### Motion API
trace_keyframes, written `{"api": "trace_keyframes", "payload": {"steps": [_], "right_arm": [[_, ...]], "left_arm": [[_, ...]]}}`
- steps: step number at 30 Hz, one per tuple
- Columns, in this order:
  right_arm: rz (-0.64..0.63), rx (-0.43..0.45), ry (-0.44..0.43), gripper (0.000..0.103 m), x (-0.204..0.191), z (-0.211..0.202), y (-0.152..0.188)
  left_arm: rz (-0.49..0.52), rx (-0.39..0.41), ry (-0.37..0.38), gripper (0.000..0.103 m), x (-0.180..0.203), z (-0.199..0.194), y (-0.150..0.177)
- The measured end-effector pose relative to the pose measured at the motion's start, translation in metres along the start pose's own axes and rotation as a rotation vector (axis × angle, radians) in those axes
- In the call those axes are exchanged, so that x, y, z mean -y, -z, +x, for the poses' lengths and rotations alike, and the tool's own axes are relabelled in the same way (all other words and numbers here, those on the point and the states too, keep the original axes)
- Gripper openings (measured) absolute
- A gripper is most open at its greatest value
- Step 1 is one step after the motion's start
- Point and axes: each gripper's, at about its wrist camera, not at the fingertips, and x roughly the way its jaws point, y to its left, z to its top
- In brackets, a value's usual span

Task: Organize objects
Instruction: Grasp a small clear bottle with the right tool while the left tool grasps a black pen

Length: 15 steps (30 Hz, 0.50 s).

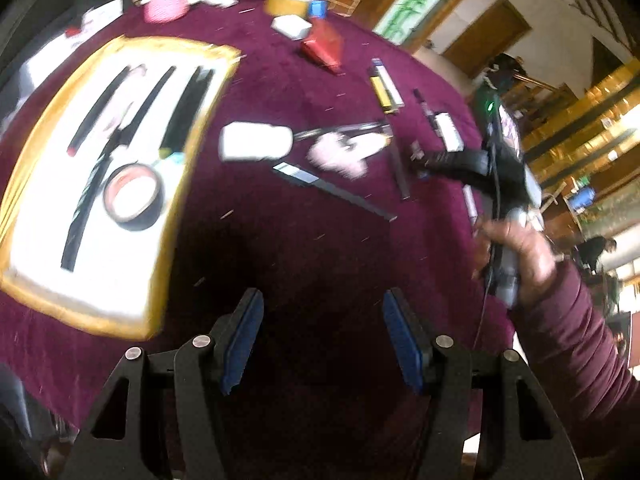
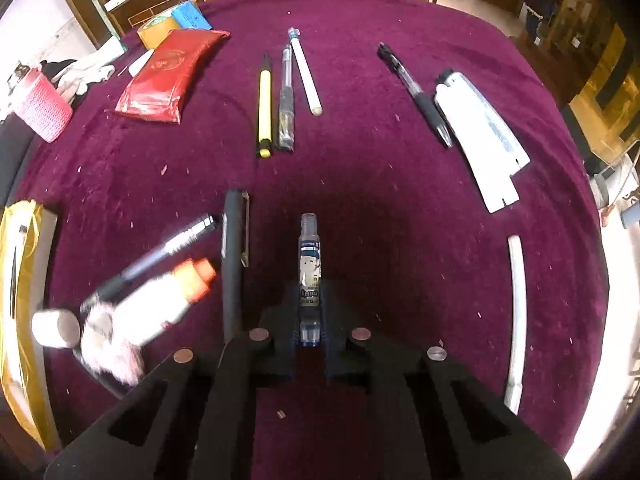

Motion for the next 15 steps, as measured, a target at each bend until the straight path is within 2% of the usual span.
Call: {"api": "trace_keyframes", "payload": {"steps": [4,7,10,15], "right_arm": [[0.039,-0.023,-0.036,0.007,0.026,-0.016,0.031],[0.063,-0.032,-0.063,0.007,0.042,-0.026,0.055],[0.115,-0.029,-0.092,0.007,0.06,-0.034,0.075],[0.174,-0.009,-0.12,0.007,0.081,-0.042,0.092]], "left_arm": [[0.096,0.005,0.028,0.056,0.038,0.027,-0.03],[0.154,-0.017,0.09,0.056,0.066,0.058,-0.054],[0.207,-0.043,0.097,0.056,0.092,0.098,-0.078],[0.31,-0.071,0.011,0.055,0.119,0.156,-0.099]]}}
